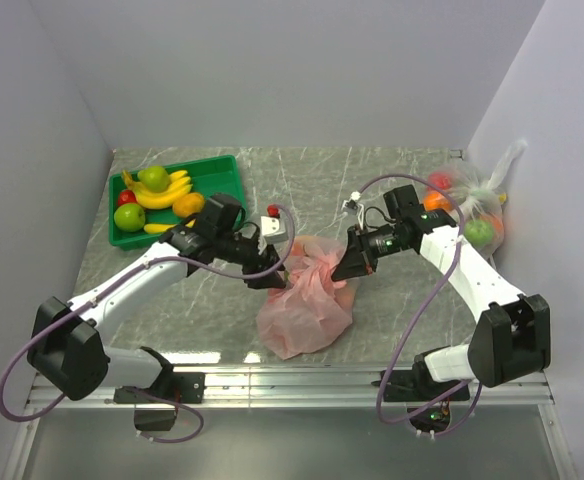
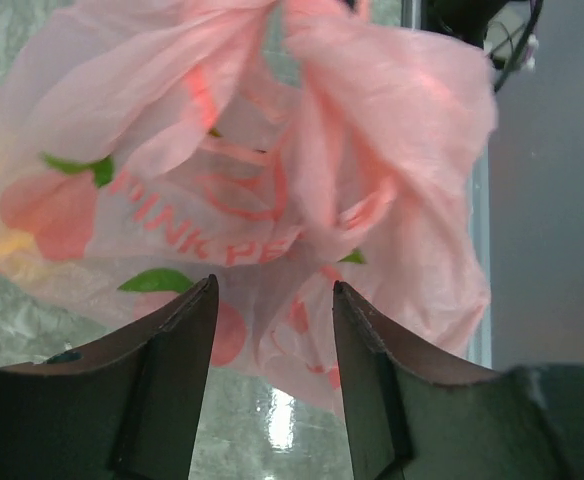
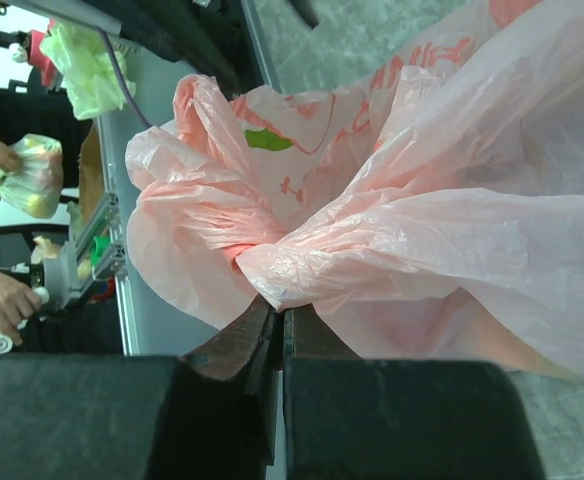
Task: Place the fake fruits into the plastic bag and tie a complex knot
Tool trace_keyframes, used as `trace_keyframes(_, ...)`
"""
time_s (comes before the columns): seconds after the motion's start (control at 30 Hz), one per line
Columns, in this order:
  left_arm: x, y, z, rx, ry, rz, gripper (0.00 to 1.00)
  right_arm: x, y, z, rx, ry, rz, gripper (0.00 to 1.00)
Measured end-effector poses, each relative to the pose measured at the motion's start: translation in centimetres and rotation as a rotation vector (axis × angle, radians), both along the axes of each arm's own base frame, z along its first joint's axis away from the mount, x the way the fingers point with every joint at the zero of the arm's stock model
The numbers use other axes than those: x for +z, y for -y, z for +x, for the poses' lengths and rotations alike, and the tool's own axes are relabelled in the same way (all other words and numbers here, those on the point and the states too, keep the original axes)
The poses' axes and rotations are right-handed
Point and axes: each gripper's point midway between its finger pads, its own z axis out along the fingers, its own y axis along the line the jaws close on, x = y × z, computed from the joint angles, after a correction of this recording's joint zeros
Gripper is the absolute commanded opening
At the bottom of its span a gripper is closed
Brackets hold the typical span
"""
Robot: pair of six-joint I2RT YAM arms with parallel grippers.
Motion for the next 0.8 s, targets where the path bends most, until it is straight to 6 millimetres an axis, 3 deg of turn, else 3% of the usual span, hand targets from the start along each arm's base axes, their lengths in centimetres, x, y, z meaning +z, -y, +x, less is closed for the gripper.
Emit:
trace_keyframes(0.23, 0.5, 2.2, -2.5, -0.121, 0.102, 0.033, 0.56, 0.1, -0.5, 0.2, -0.016, 0.015, -0.001, 0.00)
trace_keyframes(0.4, 0.4, 3.2, -3.1, -0.122, 0.149, 0.064, 0.51, 0.2, -0.7, 0.1, -0.016, 0.021, -0.003, 0.00)
trace_keyframes(0.43, 0.5, 3.3, -3.0, -0.116, 0.159, 0.069, 0.46, 0.2, -0.8, 0.1, -0.016, 0.021, -0.004, 0.00)
trace_keyframes(0.47, 0.6, 3.5, -2.8, -0.109, 0.168, 0.072, 0.29, 0.2, -0.8, 0.1, -0.016, 0.024, -0.003, 0.00)
trace_keyframes(0.57, 1.2, 4.0, -2.1, -0.074, 0.186, 0.077, 0.04, 0.3, -0.8, 0.1, -0.016, 0.031, -0.005, 0.00)
trace_keyframes(0.8, 1.2, 3.6, -0.1, 0.037, 0.189, 0.116, 0.00, -0.5, 0.4, -0.3, -0.004, 0.059, -0.053, 0.00)
